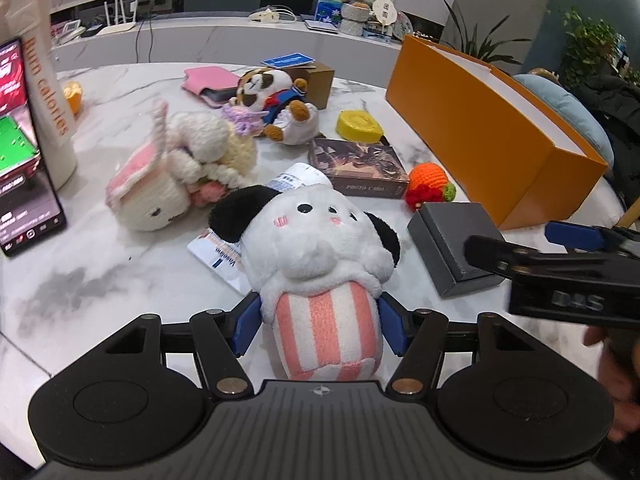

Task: Organize objects
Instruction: 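Grasp the striped panda plush with the left tool while the right tool grasps the grey box, then carry the panda plush and grey box over the orange box with both tools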

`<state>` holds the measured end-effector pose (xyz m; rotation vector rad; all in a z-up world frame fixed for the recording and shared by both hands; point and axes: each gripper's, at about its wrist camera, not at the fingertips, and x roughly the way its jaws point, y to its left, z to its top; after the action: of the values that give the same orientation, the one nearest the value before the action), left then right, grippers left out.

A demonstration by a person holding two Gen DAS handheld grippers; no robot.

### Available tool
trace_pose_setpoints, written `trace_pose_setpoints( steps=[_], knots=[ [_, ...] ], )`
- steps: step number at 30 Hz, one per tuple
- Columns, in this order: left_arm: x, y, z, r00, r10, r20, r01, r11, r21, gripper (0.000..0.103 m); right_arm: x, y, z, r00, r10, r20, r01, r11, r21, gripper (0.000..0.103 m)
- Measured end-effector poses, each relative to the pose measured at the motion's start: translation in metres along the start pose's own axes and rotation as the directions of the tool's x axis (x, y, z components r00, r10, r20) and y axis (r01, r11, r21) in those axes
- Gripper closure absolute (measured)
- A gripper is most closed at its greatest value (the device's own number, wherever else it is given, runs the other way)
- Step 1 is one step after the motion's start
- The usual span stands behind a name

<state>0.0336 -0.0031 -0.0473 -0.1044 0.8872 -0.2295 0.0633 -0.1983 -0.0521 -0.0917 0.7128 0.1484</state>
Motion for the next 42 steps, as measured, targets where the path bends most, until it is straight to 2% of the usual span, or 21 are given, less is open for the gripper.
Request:
trace_pose_setpoints(
  steps=[4, 16, 21, 26, 28, 30, 42],
  knots=[
    [0.0, 0.003, -0.001, 1.0, -0.007, 0.006, 0.007, 1.0, -0.012, 0.031, 0.017, -0.001, 0.003, 1.0, -0.01, -0.017, 0.01, 1.0, 0.01, 0.001],
    [0.002, -0.006, -0.004, 1.0, 0.022, 0.019, -0.023, 0.999, 0.044, 0.03, 0.049, 0.0, -0.003, 0.999, -0.031, -0.036, 0.033, 0.998, 0.057, 0.001],
    [0.005, -0.009, -0.006, 0.999, 0.042, 0.035, -0.044, 0.998, 0.055, 0.028, 0.062, 0.004, -0.009, 0.998, -0.049, -0.041, 0.049, 0.999, 0.014, 0.016],
    [0.01, -0.012, -0.009, 0.998, 0.045, 0.047, -0.048, 0.997, 0.061, 0.027, 0.063, 0.001, -0.014, 0.999, -0.03, -0.018, 0.031, 0.998, 0.046, 0.016],
    [0.012, -0.012, -0.011, 0.998, 0.056, 0.043, -0.058, 0.997, 0.058, 0.028, 0.062, 0.0, -0.015, 1.0, -0.02, -0.012, 0.021, 0.999, 0.044, 0.019],
    [0.014, -0.012, -0.013, 0.997, 0.066, 0.039, -0.068, 0.996, 0.063, 0.028, 0.06, 0.0, -0.016, 1.0, -0.01, -0.006, 0.01, 0.999, 0.035, 0.026],
    [0.003, -0.012, -0.018, 0.997, 0.06, 0.046, -0.063, 0.997, 0.05, 0.034, 0.044, -0.007, -0.026, 0.999, 0.04, -0.021, -0.039, 0.999, 0.025, 0.027]
  ],
)
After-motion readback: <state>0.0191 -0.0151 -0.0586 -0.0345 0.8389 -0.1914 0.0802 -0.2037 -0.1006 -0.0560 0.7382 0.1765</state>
